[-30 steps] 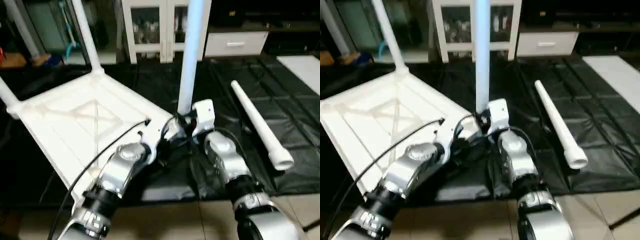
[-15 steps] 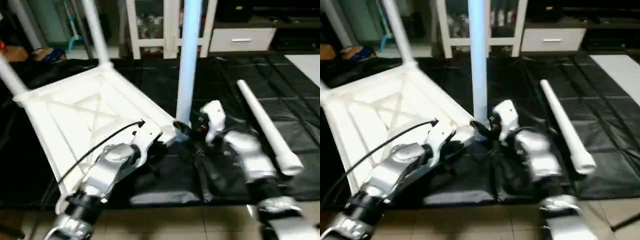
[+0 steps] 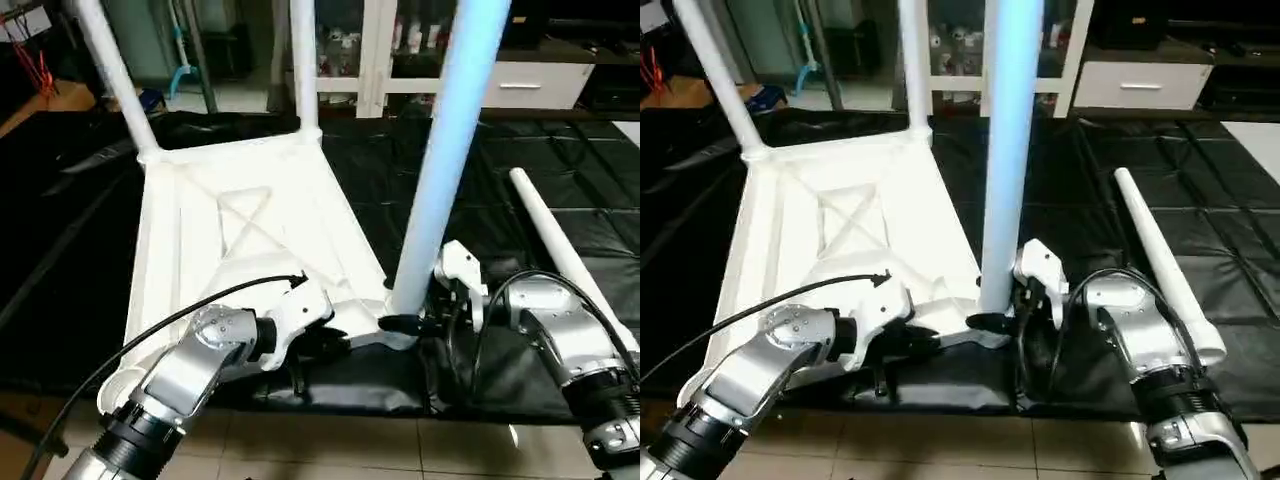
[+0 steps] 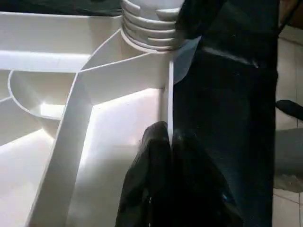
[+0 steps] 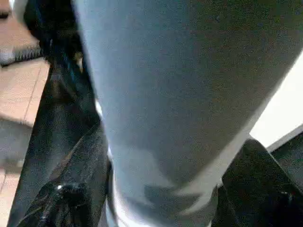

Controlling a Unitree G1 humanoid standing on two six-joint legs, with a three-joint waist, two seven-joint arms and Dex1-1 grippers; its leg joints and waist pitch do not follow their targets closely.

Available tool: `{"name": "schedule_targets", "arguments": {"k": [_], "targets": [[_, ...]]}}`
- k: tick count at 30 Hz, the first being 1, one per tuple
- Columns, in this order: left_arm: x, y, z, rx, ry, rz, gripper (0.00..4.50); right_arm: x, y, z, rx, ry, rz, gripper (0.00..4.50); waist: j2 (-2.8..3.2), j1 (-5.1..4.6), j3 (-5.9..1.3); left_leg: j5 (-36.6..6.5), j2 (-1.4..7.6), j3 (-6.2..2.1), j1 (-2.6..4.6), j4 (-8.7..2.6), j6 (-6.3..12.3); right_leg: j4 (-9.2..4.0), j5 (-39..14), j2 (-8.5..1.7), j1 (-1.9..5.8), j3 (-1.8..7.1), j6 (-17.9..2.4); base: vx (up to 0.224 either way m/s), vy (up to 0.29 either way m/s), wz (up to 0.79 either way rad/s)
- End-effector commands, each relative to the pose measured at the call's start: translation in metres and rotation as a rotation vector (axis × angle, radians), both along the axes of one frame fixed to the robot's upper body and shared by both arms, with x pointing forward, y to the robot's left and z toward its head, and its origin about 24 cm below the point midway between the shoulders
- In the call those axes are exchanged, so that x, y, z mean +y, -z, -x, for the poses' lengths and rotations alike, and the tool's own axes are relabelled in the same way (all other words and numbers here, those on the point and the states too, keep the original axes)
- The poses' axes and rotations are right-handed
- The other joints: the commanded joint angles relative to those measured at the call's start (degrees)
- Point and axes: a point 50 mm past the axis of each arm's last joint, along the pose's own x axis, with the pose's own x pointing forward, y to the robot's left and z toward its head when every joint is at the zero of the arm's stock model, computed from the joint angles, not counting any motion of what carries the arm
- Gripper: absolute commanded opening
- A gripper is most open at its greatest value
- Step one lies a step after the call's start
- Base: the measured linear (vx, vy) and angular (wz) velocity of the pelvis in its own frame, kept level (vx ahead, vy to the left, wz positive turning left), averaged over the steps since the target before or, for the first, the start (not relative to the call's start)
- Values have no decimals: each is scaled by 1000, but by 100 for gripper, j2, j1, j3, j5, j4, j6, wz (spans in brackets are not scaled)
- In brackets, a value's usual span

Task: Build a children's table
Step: Rotate leg to tighten

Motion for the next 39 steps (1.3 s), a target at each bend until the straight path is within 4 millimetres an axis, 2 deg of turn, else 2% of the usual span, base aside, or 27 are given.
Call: {"name": "schedule_targets", "arguments": {"k": [1, 2, 10, 15, 19, 22, 27, 32, 39], "targets": [[-9, 5, 10, 40, 89, 5, 0, -4, 3, 4, -2, -38, 79, 327, -117, -42, -265, -1583, 238, -110, 107, -449, 336, -499, -1727, -265, 207, 219, -1087, 0, 0, 0], [-9, 5, 10, 38, 88, 3, 0, -5, 5, 5, 1, -49, 93, 327, -139, -55, -267, -1555, 234, -107, 101, -447, 348, -504, -1727, -265, 210, 223, -1067, 0, 0, 0], [-7, 6, 10, 32, 83, -8, 0, -11, 3, 1, -10, -44, 115, 327, -144, -61, -299, -1144, 231, -97, 69, -404, 565, -449, -1220, -253, 230, 214, -1228, 0, 0, 0], [-7, 6, 9, 30, 81, -9, 0, -10, 2, -1, -10, -28, 87, 327, -143, -74, -288, -1287, 230, -103, 67, -414, 541, -467, -1413, -258, 228, 212, -1191, 0, 0, 0], [-6, 6, 9, 31, 80, -13, 0, -8, 1, 0, -2, -31, 49, 327, -135, -75, -295, -1256, 233, -105, 68, -412, 545, -461, -1365, -256, 229, 209, -1192, 0, 0, 0], [-6, 6, 10, 33, 81, -14, 0, -7, 1, 2, 8, -36, 25, 295, -145, -77, -295, -1230, 230, -105, 62, -409, 570, -455, -1323, -254, 235, 207, -1205, 0, 0, 0], [-7, 7, 10, 34, 81, -15, 0, -7, 4, 6, 20, -41, -2, 278, -131, -68, -303, -1131, 231, -102, 60, -400, 594, -443, -1205, -254, 237, 206, -1234, 0, 0, 0], [-7, 7, 9, 34, 81, -17, 0, -8, 7, 9, 33, -40, -14, 276, -136, -60, -312, -1058, 232, -98, 61, -391, 633, -430, -1071, -250, 242, 202, -1272, 0, 0, 0], [-6, 8, 8, 34, 66, -28, 0, -8, 8, 9, 31, 3, -41, 275, -131, -48, -309, -1093, 233, -98, 65, -392, 609, -437, -1139, -256, 242, 203, -1264, 0, 0, 0]]}}
